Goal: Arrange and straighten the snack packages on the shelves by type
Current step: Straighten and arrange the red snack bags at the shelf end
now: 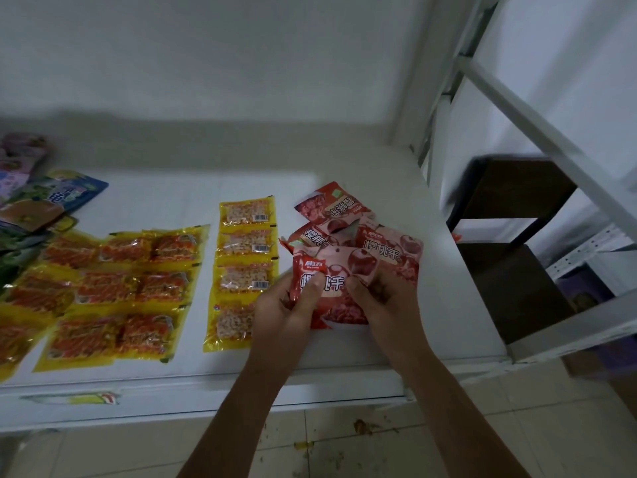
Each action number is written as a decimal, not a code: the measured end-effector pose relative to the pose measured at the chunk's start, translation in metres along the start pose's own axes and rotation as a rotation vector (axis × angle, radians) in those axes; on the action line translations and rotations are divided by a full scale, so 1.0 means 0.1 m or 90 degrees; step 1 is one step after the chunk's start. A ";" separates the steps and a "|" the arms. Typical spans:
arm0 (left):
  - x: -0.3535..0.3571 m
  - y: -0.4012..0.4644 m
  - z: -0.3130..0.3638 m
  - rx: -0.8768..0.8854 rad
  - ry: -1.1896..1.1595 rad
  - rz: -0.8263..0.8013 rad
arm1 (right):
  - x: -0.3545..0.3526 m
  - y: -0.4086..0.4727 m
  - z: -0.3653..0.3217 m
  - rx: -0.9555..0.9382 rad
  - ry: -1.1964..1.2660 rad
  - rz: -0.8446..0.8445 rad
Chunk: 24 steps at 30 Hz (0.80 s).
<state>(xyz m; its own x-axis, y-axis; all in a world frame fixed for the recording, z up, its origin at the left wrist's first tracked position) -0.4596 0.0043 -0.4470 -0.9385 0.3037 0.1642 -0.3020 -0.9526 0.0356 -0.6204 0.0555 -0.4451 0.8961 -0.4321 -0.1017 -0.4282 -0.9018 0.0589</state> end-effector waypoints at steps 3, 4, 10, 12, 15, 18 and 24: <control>-0.01 0.01 0.02 0.011 0.040 0.018 | 0.03 -0.01 -0.03 -0.003 -0.004 -0.011; -0.02 0.01 0.01 0.013 0.039 0.029 | 0.03 -0.02 -0.03 0.004 0.012 -0.014; -0.05 0.00 -0.01 0.020 0.066 0.070 | 0.03 -0.04 -0.05 0.033 0.034 -0.016; -0.04 -0.01 0.01 0.021 0.062 0.057 | 0.02 -0.03 -0.03 0.023 0.022 -0.004; -0.02 -0.03 0.02 0.018 0.044 0.023 | 0.01 -0.01 -0.01 -0.006 0.025 0.018; -0.02 -0.02 0.02 0.026 0.051 0.020 | 0.03 -0.02 -0.05 -0.003 0.012 0.015; -0.08 -0.01 -0.05 0.036 0.123 0.077 | 0.05 -0.03 -0.02 0.040 0.002 0.003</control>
<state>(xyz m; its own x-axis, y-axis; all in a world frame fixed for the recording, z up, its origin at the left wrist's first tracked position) -0.4526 0.0031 -0.4531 -0.9837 0.1788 -0.0209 -0.1799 -0.9802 0.0830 -0.6146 0.0566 -0.4438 0.8943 -0.4365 -0.0980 -0.4389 -0.8985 -0.0030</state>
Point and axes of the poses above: each hand's wrist, its own y-axis towards the middle knuckle, its own x-axis out of the palm, z = x × y, the point moved 6 cm from there along y, towards the middle knuckle, and after that the axes turned 3 degrees about -y, right-handed, at the moved point
